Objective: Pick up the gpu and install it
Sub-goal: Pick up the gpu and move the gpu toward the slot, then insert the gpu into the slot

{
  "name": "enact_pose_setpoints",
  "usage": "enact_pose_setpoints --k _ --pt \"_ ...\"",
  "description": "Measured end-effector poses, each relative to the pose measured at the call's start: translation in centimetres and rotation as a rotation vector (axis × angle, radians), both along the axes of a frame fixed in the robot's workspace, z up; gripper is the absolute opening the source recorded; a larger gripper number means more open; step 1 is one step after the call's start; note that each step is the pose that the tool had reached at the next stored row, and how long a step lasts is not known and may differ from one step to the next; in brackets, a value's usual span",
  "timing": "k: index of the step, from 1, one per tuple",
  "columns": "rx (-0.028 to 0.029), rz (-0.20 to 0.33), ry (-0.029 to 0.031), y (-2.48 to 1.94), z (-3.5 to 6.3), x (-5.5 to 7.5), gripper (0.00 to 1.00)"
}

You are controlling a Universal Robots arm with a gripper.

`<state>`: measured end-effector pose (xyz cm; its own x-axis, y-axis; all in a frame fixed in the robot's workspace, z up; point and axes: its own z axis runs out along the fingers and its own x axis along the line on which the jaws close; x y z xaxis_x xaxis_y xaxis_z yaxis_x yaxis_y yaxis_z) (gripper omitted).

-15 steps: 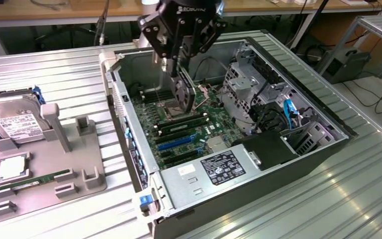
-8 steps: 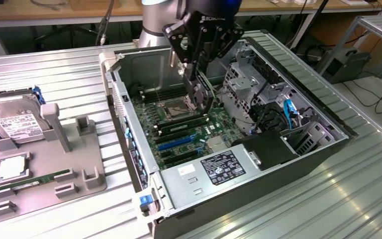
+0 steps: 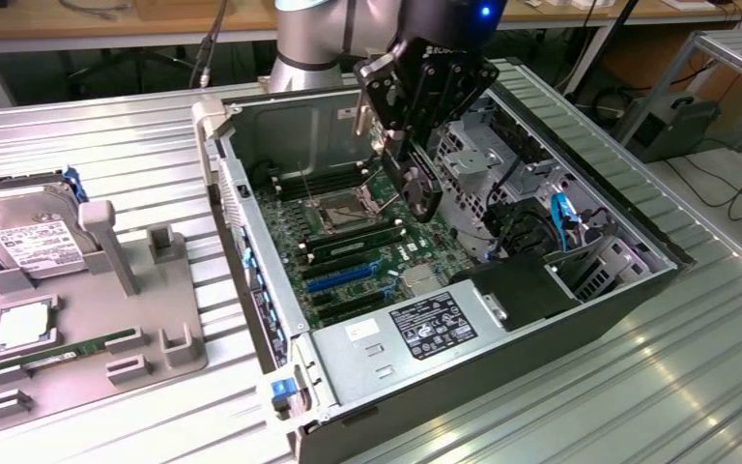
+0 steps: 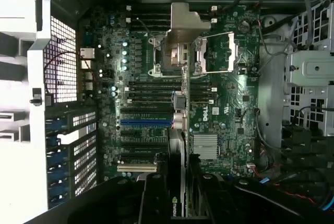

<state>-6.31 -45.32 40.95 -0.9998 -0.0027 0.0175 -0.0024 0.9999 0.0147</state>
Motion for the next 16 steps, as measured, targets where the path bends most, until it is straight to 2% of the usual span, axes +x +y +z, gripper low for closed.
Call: enact_pose_setpoints --k 14,16 --pt "-0.0001 0.000 0.0001 0.00 0.00 0.00 0.26" --pt "-0.0003 0.020 -0.0029 0.01 -0.06 0.01 0.26"
